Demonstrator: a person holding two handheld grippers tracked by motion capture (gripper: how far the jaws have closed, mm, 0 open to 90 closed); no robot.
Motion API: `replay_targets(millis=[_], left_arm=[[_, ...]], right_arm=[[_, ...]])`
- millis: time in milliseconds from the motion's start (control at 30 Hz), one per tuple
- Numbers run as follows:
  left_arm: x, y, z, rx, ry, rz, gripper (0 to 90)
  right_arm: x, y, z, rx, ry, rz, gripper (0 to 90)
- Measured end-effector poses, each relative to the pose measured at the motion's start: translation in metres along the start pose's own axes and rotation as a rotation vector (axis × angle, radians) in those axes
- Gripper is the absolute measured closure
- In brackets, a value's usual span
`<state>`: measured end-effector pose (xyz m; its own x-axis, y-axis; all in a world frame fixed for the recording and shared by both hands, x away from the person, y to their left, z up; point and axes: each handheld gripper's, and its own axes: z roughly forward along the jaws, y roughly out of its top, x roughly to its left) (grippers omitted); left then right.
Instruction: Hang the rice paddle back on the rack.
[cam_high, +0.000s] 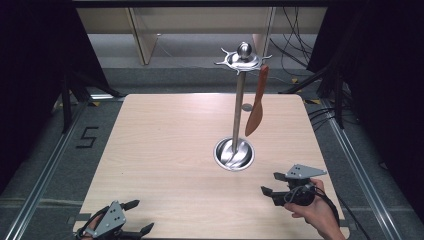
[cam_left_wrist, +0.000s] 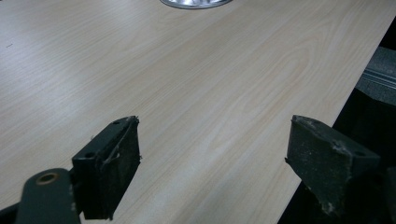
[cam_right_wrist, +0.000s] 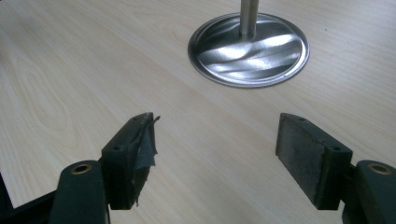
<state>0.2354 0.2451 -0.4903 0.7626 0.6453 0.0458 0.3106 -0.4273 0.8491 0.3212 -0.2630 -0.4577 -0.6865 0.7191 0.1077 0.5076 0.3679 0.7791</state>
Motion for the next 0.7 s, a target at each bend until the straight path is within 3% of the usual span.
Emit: replay_targets(millis=[67, 100, 133, 167, 233, 300, 400, 467, 533, 567, 600, 633, 700], left_arm=[[0.000, 0.000, 0.001, -0.020, -0.003, 0.009, 16.7], [0.001, 0.000, 0.001, -0.018, -0.003, 0.019, 16.7], [0.001, 0.000, 0.001, -0.019, -0.003, 0.020, 16.7], [0.001, 0.000, 0.001, -0.018, -0.003, 0.022, 16.7], [0.001, 0.000, 0.001, -0.018, -0.003, 0.021, 16.7], [0.000, 0.000, 0.002, -0.024, 0.002, 0.020, 16.7], [0.000, 0.000, 0.002, -0.022, 0.000, 0.021, 16.7], [0.000, 0.000, 0.002, -0.021, 0.000, 0.022, 16.7], [0.001, 0.000, 0.002, -0.021, 0.000, 0.024, 16.7], [0.000, 0.000, 0.002, -0.022, 0.000, 0.023, 16.7], [0.000, 0.000, 0.002, -0.022, -0.001, 0.022, 16.7], [0.000, 0.000, 0.002, -0.022, 0.000, 0.020, 16.7], [0.001, 0.000, 0.002, -0.022, 0.001, 0.023, 16.7]], right_arm=[[0.000, -0.002, 0.001, -0.005, -0.006, -0.008, 29.5], [0.002, -0.003, 0.000, 0.013, 0.005, 0.020, 29.3], [0.000, -0.004, 0.001, -0.003, 0.005, -0.014, 28.5], [0.000, -0.004, 0.001, -0.003, 0.005, -0.014, 28.5], [0.002, -0.006, 0.000, 0.010, 0.004, 0.019, 28.1], [0.001, -0.008, 0.001, -0.005, -0.005, 0.001, 27.9], [0.004, -0.010, 0.000, 0.005, 0.000, 0.031, 27.5], [0.003, -0.011, 0.000, 0.009, 0.006, 0.013, 27.5], [0.006, -0.013, 0.000, 0.009, 0.002, 0.033, 27.5], [0.004, -0.014, 0.000, 0.009, 0.002, 0.006, 27.5], [0.006, -0.014, 0.000, 0.014, 0.006, 0.025, 27.5], [0.004, -0.015, 0.001, 0.003, 0.008, 0.004, 27.5], [0.005, -0.017, 0.000, 0.006, -0.008, 0.024, 27.5]])
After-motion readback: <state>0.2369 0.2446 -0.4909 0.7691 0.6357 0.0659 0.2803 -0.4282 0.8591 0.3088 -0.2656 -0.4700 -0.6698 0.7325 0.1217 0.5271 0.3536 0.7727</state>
